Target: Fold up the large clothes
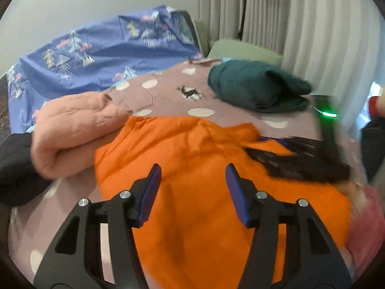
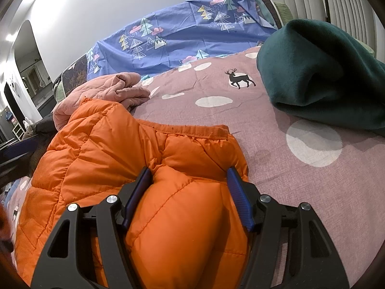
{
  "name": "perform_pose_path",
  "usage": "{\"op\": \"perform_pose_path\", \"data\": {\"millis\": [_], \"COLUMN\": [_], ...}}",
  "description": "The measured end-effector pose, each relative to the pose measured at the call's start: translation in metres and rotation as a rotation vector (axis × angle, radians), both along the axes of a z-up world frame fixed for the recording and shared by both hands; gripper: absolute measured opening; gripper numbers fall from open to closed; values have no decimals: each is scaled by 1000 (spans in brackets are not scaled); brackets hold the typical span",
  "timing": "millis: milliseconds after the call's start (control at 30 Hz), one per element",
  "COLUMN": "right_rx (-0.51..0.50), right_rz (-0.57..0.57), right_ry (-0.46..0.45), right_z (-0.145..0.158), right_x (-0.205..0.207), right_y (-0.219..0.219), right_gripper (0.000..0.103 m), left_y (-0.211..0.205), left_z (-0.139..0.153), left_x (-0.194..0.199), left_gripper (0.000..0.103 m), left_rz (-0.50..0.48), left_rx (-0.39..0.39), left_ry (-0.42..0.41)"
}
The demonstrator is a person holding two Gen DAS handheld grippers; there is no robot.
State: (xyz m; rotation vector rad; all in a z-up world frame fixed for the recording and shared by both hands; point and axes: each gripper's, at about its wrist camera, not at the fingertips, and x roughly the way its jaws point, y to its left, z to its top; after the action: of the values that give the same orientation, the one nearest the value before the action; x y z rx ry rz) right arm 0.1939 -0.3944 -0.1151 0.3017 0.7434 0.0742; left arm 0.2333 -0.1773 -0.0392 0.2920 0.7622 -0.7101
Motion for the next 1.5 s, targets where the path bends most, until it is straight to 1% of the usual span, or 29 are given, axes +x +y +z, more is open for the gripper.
{"op": "perform_pose_path", "data": {"millis": [33, 67, 100, 167, 267, 333, 400, 433, 467, 500, 533, 567, 633, 667, 700, 767, 800, 833, 867, 933, 967, 1067, 1100, 1133, 1200, 1267, 1333, 1400, 1500], "right_rx": [0, 2, 13, 15, -18, -32, -48, -32, 19, 48, 64, 70, 47, 23, -33, -122, -72, -27, 13, 13, -1, -19, -5, 8, 38, 68, 110, 141, 162], "right_rz": [-4, -8, -12, -8, -9, -29, -76, -86, -66, -49, -24, 12, 139, 162, 168, 98, 59, 35, 6, -19, -21, 8, 2, -13, -74, -98, -108, -114, -120], "right_ry": [2, 3, 5, 2, -3, -14, -21, -31, -63, -87, -124, -164, -232, -227, -178, -33, 14, 19, 36, 46, 47, 32, 26, 19, -11, -24, -14, 9, 39], "right_z": [-1, 0, 0, 2, 6, 10, 21, 29, 45, 55, 69, 81, 100, 99, 89, 51, 19, 10, 7, 10, 10, 20, 26, 29, 37, 39, 37, 29, 21], "right_x": [0, -1, -1, -2, -3, -7, -19, -26, -41, -52, -68, -86, -131, -140, -148, -147, -150, -153, -155, -153, -151, -149, -153, -158, -169, -175, -175, -171, -163], "right_y": [0, -1, -2, -1, 7, 9, 7, 4, 4, 4, 9, 15, 43, 52, 68, 82, 81, 79, 79, 85, 90, 100, 100, 99, 87, 80, 79, 72, 61], "right_gripper": [65, 65, 65, 65, 66, 66, 66, 58, 48, 35, 28, 26, 25, 25, 25, 25, 25, 25, 25, 24, 24, 28, 32, 45, 67, 70, 82, 84, 91], "left_y": [-10, -18, -18, -16, -15, -14, -14, -15, -15, -15, -14, -14, -15, -15, -15, -16, -16, -15, -17, -23, -25, -26, -25, -24, -24, -23, -23, -23, -23], "left_z": [-17, -33, -42, -46, -50, -51, -51, -51, -50, -49, -49, -49, -49, -49, -49, -49, -49, -47, -46, -48, -49, -49, -50, -50, -51, -50, -50, -50, -50], "left_x": [9, 15, 18, 19, 14, 14, 13, 10, 9, 9, 9, 10, 10, 10, 10, 11, 11, 9, 6, -1, -1, 0, 0, 0, 0, 0, 1, 1, 0], "left_gripper": [68, 71, 71, 71, 71, 71, 72, 72, 72, 72, 72, 72, 72, 72, 72, 72, 73, 74, 75, 77, 77, 78, 78, 78, 78, 78, 78, 78, 78], "left_rz": [-5, -8, -4, 4, -3, -6, -8, -10, -11, -11, -11, -11, -11, -11, -11, -11, -14, -27, -39, -33, -28, -20, -18, -13, -8, -8, -9, -8, -7], "left_rx": [48, 70, 39, 24, 43, 43, 47, 52, 59, 62, 63, 62, 63, 64, 65, 62, 53, 26, 22, 65, 74, 78, 77, 76, 73, 76, 79, 76, 72], "left_ry": [14, 17, 39, 57, 37, 38, 29, 19, 10, 6, 4, 5, 5, 4, 3, 6, 9, 20, 12, -37, -46, -44, -44, -45, -47, -49, -48, -49, -52]}}
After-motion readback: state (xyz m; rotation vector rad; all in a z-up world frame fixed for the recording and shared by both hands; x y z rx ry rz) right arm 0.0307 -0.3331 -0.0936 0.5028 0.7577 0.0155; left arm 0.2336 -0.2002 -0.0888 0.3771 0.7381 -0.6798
